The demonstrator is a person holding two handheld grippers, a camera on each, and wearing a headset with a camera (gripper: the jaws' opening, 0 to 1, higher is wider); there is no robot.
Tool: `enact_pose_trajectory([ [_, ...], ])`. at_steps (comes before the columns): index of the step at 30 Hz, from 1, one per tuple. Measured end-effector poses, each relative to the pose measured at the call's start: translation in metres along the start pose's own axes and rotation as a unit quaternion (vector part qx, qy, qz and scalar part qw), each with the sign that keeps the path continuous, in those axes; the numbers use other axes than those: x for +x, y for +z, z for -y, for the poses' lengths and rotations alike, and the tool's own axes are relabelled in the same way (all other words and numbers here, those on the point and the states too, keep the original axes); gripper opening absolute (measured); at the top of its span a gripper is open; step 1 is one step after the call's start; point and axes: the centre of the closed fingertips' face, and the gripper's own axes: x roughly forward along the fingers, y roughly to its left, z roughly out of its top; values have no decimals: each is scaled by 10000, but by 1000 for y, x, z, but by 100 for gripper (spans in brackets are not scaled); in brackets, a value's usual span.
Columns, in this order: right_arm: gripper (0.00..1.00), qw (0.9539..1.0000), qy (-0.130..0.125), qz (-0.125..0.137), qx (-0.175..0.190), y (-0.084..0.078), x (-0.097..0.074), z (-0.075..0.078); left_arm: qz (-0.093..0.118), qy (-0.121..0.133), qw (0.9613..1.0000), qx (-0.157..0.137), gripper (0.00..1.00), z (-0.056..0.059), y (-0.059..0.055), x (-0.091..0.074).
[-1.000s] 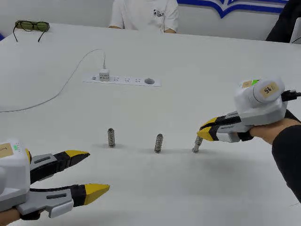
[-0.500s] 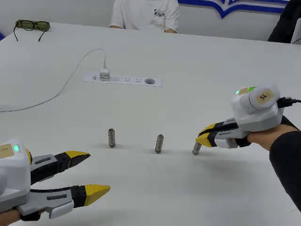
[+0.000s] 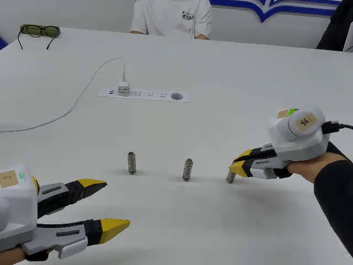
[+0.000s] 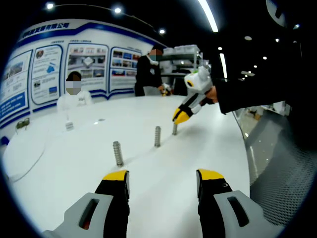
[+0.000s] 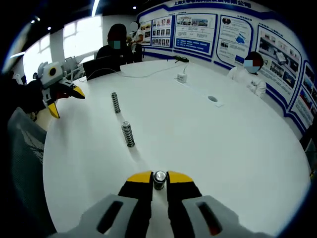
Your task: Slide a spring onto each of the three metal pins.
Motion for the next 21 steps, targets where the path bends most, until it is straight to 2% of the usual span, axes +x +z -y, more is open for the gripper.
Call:
enact_pose_trajectory([
  [13,16,10000,-43,53,-17,-1,2,3,0,4,10000,16,56,-1,1,1],
  [21,24,9998,-120,139,-21,-3,-1,4,-2,16,10000,18,56,-3,2,1],
])
